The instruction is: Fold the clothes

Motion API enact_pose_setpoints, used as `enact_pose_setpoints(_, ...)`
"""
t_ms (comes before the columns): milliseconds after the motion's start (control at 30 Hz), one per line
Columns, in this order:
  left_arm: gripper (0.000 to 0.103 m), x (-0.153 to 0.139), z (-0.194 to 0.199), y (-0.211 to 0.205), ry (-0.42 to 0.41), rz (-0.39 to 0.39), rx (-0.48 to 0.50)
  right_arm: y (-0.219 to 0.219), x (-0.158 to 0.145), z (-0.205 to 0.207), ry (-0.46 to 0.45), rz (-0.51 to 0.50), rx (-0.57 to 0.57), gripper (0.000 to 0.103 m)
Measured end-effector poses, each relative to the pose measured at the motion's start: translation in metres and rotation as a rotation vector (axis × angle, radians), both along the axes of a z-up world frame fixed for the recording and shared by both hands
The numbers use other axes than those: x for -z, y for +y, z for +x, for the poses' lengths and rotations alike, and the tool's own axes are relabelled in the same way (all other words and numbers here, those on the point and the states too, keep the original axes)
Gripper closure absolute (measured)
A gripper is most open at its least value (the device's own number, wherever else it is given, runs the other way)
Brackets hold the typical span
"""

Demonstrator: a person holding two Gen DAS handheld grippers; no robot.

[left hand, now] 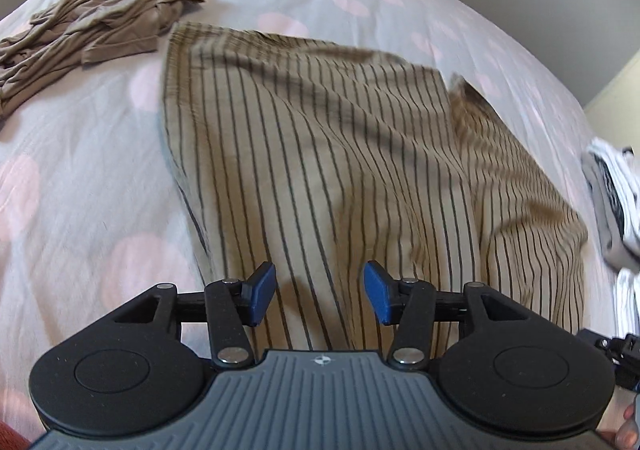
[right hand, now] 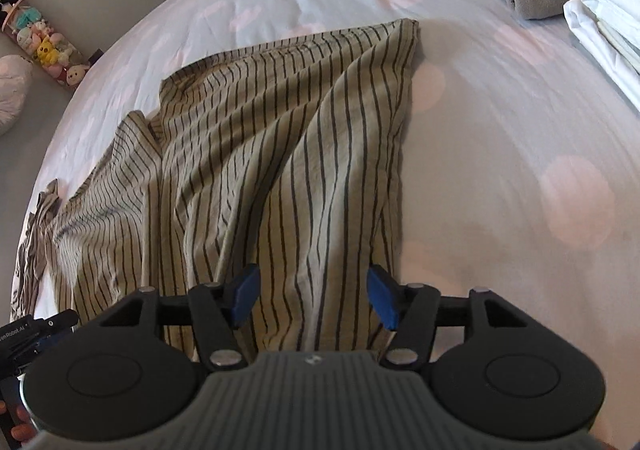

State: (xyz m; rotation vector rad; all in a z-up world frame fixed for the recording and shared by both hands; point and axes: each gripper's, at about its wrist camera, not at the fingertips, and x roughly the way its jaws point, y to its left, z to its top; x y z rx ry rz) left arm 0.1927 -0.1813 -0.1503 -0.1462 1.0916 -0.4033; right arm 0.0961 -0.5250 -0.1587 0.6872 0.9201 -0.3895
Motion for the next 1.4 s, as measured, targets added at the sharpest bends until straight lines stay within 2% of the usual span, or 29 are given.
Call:
enact_pose_setpoints(233, 0.056, 0.007, -0.003, -0.011, 0.0, 0.051, 0.044, -0.002, 0.015, -0.007, 0.001, 0.068, -0.004, 0.041)
enact_pose_setpoints(633, 0.056, 0.011, -0.002, -0.017, 0.029, 0.09, 0.071, -0.002, 0.035, 0.008, 0.067, 0.162, -0.045, 0.041)
enact_pose_setpoints(667, 0.056, 0.013, -0.002, -0.018, 0.034, 0.095, 0.075, -0.001, 0.036, 0.008, 0.07, 0.166, -0.046, 0.042)
enact_pose_setpoints(767, 0.056, 0.017, -0.001, -0.019, 0.051, 0.11, 0.085, -0.001, 0.037, 0.006, 0.077, 0.173, -0.031, 0.054)
enact_pose_setpoints(1133, 0.056, 0.017, -0.001, -0.016, 0.066, 0.09, 0.069, -0.017, 0.046, -0.015, 0.012, 0.339, 0.085, 0.056)
enact_pose_setpoints(1400, 0.056, 0.019, 0.001, -0.015, 0.079, 0.081, 0.068, -0.017, 0.048, -0.015, 0.009, 0.364, 0.088, 0.057)
